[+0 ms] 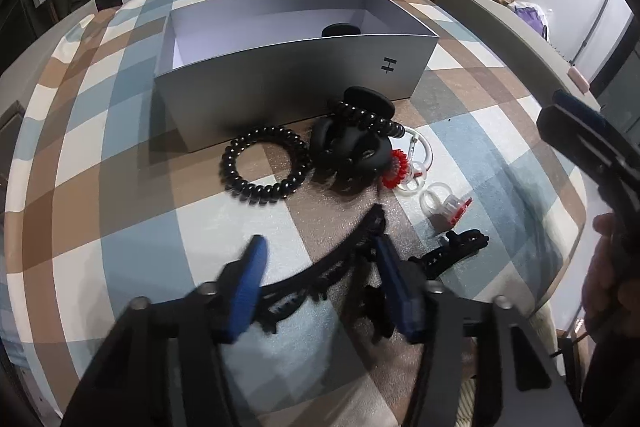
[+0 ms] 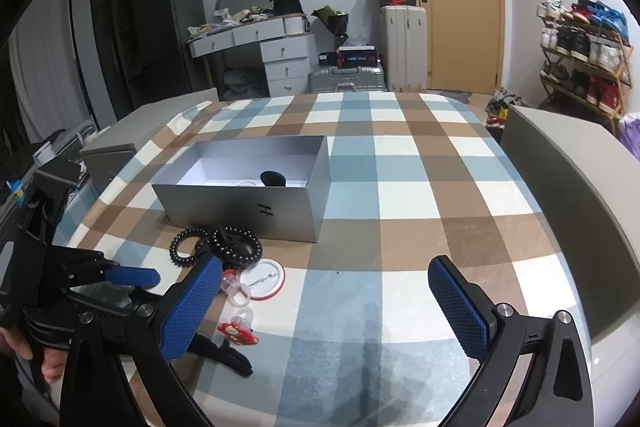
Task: Organize jewelry
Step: 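Grasp a black comb-style hair clip with the left gripper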
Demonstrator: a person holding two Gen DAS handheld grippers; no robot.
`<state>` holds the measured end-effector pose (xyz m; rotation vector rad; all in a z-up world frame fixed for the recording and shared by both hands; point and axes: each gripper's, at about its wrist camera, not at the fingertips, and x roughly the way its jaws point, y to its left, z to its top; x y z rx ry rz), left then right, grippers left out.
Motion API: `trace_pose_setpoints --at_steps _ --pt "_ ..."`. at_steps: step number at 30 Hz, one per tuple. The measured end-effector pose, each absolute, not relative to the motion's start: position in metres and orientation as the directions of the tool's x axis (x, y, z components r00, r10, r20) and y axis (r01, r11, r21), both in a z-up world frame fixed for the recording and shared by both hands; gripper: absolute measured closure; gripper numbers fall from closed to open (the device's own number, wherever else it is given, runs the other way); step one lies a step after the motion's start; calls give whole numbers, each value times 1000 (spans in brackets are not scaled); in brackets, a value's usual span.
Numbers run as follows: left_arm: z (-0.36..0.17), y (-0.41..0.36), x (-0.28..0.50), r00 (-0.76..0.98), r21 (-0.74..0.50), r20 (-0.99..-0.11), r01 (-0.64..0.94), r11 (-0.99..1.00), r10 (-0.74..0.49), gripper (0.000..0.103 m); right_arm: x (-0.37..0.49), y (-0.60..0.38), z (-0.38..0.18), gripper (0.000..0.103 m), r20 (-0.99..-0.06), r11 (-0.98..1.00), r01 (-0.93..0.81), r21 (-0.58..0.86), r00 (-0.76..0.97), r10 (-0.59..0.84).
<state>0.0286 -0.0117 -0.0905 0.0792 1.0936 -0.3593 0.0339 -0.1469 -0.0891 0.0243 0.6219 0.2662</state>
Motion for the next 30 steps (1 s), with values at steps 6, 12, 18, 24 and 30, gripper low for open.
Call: trace_pose_setpoints --at_steps 6,12,18,24,30 --pt "-90 -3 28 410 -94 -884 316 944 -225 70 35 -146 -90 0 -575 965 -238 107 777 255" --pt "-79 0 18 428 -125 -858 361 924 -283 70 34 -144 -90 0 -576 965 -242 106 776 258" --pt "-73 -2 13 432 -90 -850 447 890 -303 67 32 -143 -90 0 -572 964 -244 109 777 261" --pt "-84 5 26 410 -98 -865 425 900 -288 68 33 -142 -92 0 -575 962 -245 118 773 267" --pt "-89 3 27 433 -35 -871 422 906 -235 68 33 -138 -93 0 -581 962 -250 112 768 268"
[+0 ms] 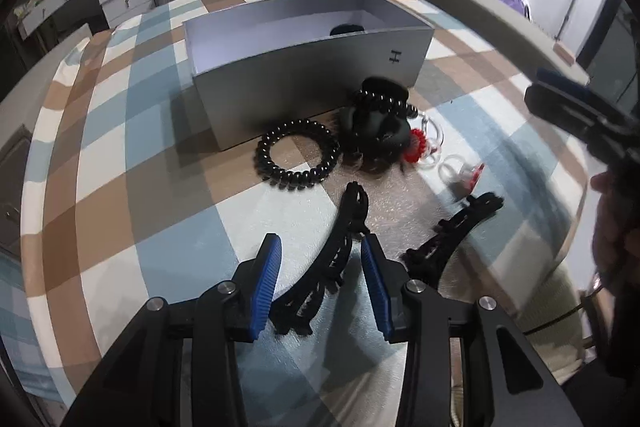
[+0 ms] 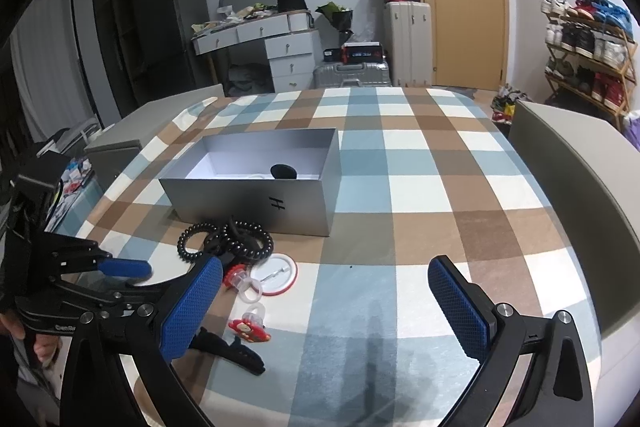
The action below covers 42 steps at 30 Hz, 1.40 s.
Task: Organize jewelry
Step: 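Grasp a black comb-style hair clip with the left gripper, then grasp a second black comb clip with the right gripper while the left gripper holds its clip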
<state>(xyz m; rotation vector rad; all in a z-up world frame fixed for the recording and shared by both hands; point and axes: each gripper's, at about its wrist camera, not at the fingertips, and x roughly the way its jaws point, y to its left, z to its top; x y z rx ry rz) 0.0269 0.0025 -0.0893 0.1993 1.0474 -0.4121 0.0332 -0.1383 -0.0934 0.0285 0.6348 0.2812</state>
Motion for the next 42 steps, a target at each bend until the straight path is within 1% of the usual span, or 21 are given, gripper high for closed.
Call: trace_pose_setpoints --at_steps 3,6,10,11,14,17,20,23,31,37,39,40,42 --pt "-92 -3 22 447 16 -871 435 900 -201 68 33 -136 -95 0 -587 959 -259 113 761 275" --pt "-91 -4 19 454 25 -868 442 897 -200 77 32 -134 -98 0 -591 948 -289 133 745 310" --pt "-91 -7 14 461 24 -864 441 897 -203 89 25 -133 -102 0 -581 909 -360 208 703 411" --pt "-91 -7 13 462 27 -863 443 896 -203 90 23 -132 -104 0 -583 901 -375 219 690 429" --pt "-91 -7 11 464 29 -861 456 889 -210 90 18 -128 -111 0 -599 887 -405 222 662 451" --pt "-90 -1 12 473 33 -858 438 898 -199 90 14 -123 -119 0 -608 868 -437 233 631 481" --pt "-86 3 11 495 32 -847 415 909 -196 90 10 -114 -126 0 -624 858 -467 215 610 489" --pt "-77 6 5 543 70 -823 388 919 -167 90 8 -104 -131 1 -633 848 -495 191 598 492" --pt "-53 13 -9 649 136 -751 335 932 -124 90 6 -75 -138 1 -671 853 -514 90 601 433" --pt "-39 25 -12 684 110 -717 302 947 -135 90 12 -62 -149 1 -704 866 -491 95 582 407" --pt "-39 29 -12 688 101 -713 291 951 -135 90 12 -60 -149 3 -703 872 -483 78 594 392" --pt "-39 32 -11 688 93 -712 286 954 -137 90 11 -59 -149 7 -703 874 -482 66 599 384" --pt "-39 35 -12 685 77 -714 286 955 -147 90 10 -57 -148 12 -700 873 -485 54 606 379"
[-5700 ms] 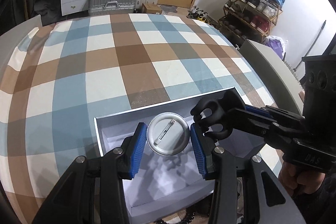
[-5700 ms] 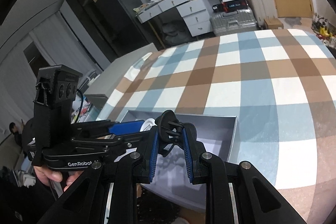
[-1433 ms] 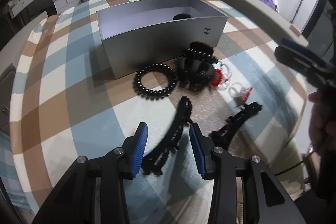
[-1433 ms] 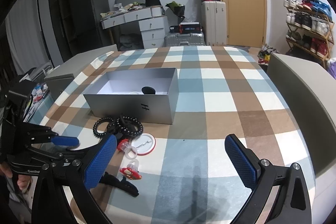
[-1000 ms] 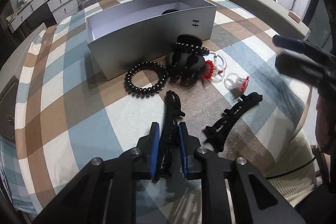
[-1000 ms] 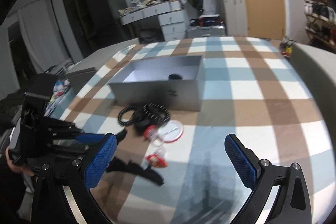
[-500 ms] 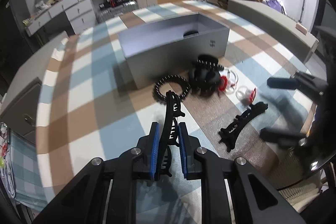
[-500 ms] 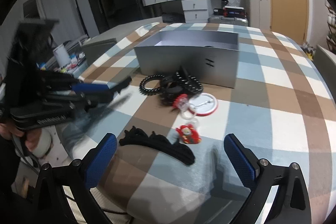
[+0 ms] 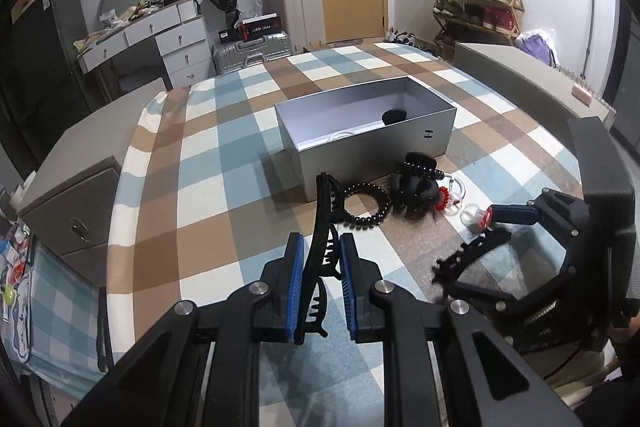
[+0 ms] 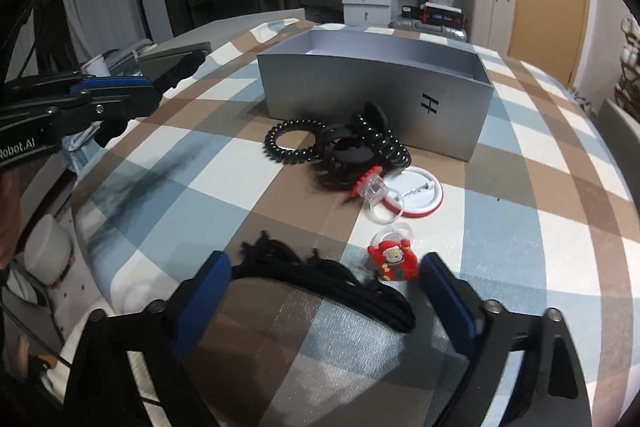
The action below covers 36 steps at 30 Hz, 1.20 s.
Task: Organize jewelry
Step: 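Grasp a second black comb clip with the right gripper while the left gripper holds its clip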
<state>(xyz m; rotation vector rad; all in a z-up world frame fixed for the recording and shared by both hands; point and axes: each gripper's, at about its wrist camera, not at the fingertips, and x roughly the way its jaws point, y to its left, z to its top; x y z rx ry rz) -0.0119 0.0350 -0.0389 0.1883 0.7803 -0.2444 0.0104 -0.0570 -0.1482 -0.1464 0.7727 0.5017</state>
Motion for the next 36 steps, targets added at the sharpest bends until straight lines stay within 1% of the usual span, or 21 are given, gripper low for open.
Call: trace_pose_setpoints --at_steps 4,8,9,10,11,14,17,18,21,23,24,25,33,36 --pt "-38 42 -12 687 53 -710 271 961 -154 90 9 -54 -147 21 -699 865 -499 56 599 391" --pt "-35 47 -13 694 41 -703 261 964 -158 90 6 -53 -146 22 -700 865 -501 40 603 382" --pt "-35 47 -13 695 41 -702 261 964 -158 90 5 -54 -146 27 -702 863 -503 45 598 386" --pt "-35 47 -14 694 38 -702 263 964 -161 90 5 -54 -146 35 -703 864 -502 47 598 385" --pt "-35 47 -14 694 35 -701 263 964 -164 90 4 -56 -146 37 -704 863 -503 47 596 386" --pt "-35 46 -15 691 24 -700 271 962 -177 90 3 -60 -145 39 -703 853 -517 75 580 413" --pt "-37 46 -14 685 16 -704 276 961 -185 90 2 -60 -145 47 -708 849 -524 62 577 408" --pt "-38 46 -14 684 10 -705 275 961 -188 90 1 -59 -145 52 -710 848 -527 55 577 404" --pt "-39 46 -14 679 5 -708 277 961 -193 90 0 -59 -145 61 -715 845 -533 38 576 396" --pt "-39 46 -14 677 4 -710 279 960 -194 90 -1 -58 -145 70 -719 842 -539 31 573 393" --pt "-40 46 -13 675 3 -712 280 960 -195 90 -1 -58 -145 78 -724 840 -542 23 571 388" --pt "-40 46 -13 675 4 -712 279 960 -193 90 -1 -58 -144 81 -729 837 -547 21 565 387" --pt "-41 47 -12 666 -12 -718 280 960 -204 90 -4 -50 -142 84 -767 774 -634 5 494 410" --pt "-41 48 -11 665 -21 -717 278 960 -209 90 0 -53 -140 84 -759 766 -640 57 471 449"
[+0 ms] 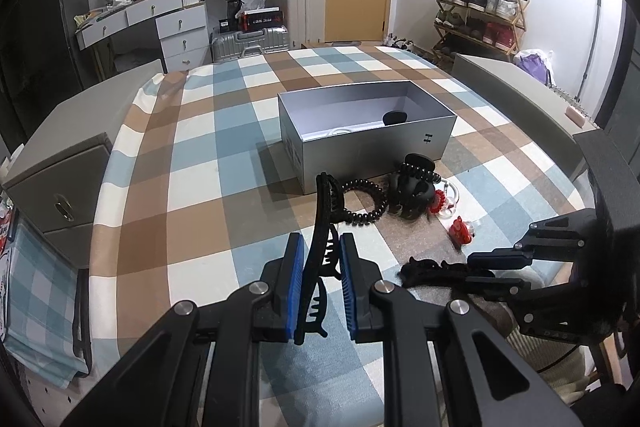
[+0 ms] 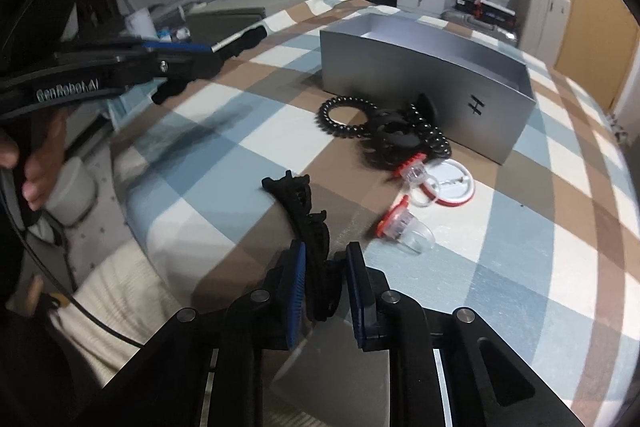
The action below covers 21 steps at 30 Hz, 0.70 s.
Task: Organize jewelry
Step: 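Grasp a second black comb clip with the right gripper while the left gripper holds its clip, then carry both black comb clips into the silver box and open both grippers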
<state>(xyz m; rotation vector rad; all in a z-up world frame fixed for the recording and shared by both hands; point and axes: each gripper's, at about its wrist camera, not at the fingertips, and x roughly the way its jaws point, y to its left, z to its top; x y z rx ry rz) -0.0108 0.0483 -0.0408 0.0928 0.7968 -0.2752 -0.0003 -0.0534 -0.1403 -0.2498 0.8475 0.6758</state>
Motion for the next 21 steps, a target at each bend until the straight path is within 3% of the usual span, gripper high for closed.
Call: trace_pose_setpoints --at_steps 8,21 --pt "-36 51 -6 669 -67 -703 273 960 -239 90 6 -79 -134 84 -661 748 -610 264 450 600" --pt "-9 29 18 694 -85 -658 316 945 -292 90 25 -111 -84 84 -445 687 -604 404 527 724"
